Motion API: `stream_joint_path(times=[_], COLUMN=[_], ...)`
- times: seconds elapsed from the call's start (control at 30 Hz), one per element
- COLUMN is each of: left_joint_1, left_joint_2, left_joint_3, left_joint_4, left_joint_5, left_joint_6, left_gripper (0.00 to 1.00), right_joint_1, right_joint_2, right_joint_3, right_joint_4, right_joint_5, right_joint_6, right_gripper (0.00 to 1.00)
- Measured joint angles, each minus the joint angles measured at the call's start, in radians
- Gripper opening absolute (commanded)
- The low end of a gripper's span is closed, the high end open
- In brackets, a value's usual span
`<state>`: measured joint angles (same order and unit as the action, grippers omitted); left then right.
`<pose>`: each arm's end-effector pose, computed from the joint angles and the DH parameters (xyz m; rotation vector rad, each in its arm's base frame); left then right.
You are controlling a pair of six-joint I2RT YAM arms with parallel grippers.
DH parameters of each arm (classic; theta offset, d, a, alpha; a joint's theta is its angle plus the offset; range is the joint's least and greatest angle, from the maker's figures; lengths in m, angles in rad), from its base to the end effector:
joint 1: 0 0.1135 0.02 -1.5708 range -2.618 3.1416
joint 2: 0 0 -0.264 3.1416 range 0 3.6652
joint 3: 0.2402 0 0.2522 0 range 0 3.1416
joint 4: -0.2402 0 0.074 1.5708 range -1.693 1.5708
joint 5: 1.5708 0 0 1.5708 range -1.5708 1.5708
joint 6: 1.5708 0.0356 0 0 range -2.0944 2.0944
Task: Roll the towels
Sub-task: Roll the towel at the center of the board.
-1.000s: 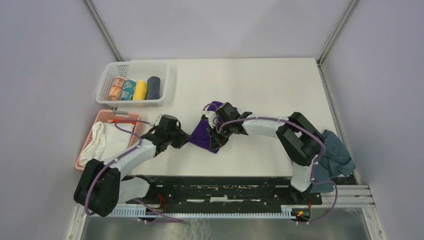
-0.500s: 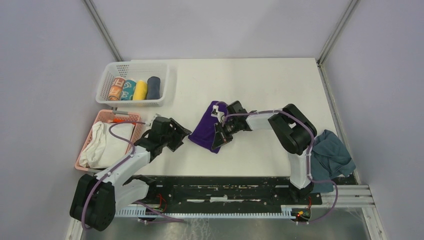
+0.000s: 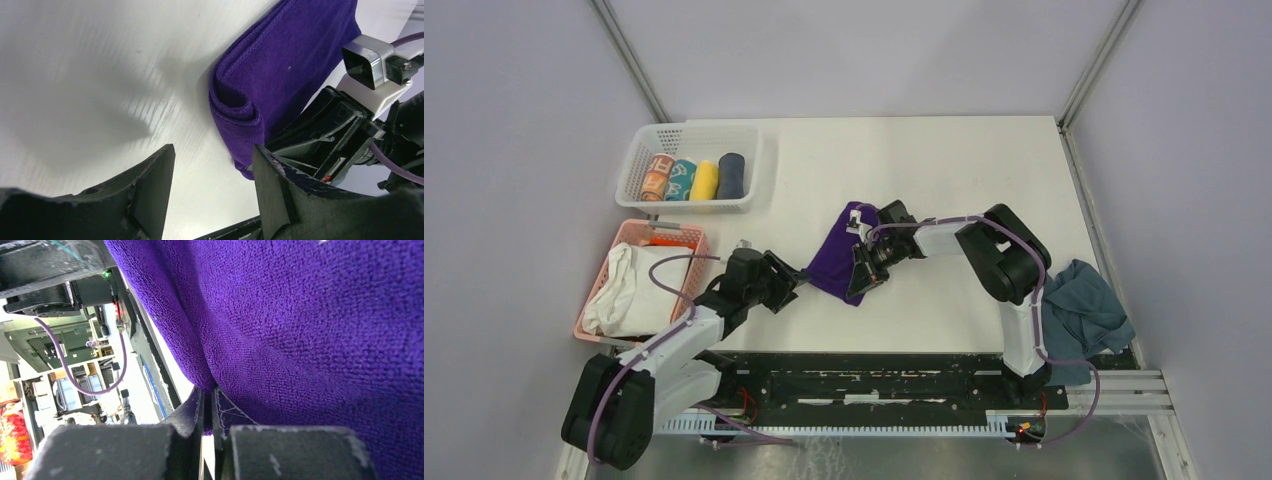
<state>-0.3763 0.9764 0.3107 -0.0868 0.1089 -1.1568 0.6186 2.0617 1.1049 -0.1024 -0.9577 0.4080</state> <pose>0.1676 -0.0704 0.1534 -0.8936 2.3273 -0.8475 0.2934 0.2446 0.0983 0.6383 -2.6056 -1.5436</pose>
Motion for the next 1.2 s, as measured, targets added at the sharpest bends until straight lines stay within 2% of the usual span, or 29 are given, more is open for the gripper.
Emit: stream_joint_path(times=[0.23,0.47,0.9,1.07,1.2], left_joint_1=[-0.002,-0.008,-0.012,-0.012,-0.012], left_joint_2=[0.12,0.187,0.254,0.288,0.304], left_joint_3=[0.0,0.006,0.025,0.038,0.043], left_joint_4=[0.09,0.157,0.207,0.228,0.238], left_joint_5=[0.033,0.043,0.058,0.06,0.06], left_joint_6=[0.0,0.0,-0.002,-0.002,-0.013], left_gripper=[0.59,0.59,0.57,0.56,0.55], right_joint_1=[0.0,0.0,0.0,0.001,0.016], right_joint_2=[0.0,0.0,-0.008,-0.054,-0.109], right_joint_3=[0.014,0.023,0.046,0.058,0.084], right_joint_4=[-0.027,-0.051,-0.114,-0.177,-0.255], right_joint_5=[0.001,0.008,0.032,0.084,0.182], right_joint_6=[-0.001,-0.005,-0.035,-0.076,-0.132], right_gripper=[0.06,0.09,0.3,0.37,0.43])
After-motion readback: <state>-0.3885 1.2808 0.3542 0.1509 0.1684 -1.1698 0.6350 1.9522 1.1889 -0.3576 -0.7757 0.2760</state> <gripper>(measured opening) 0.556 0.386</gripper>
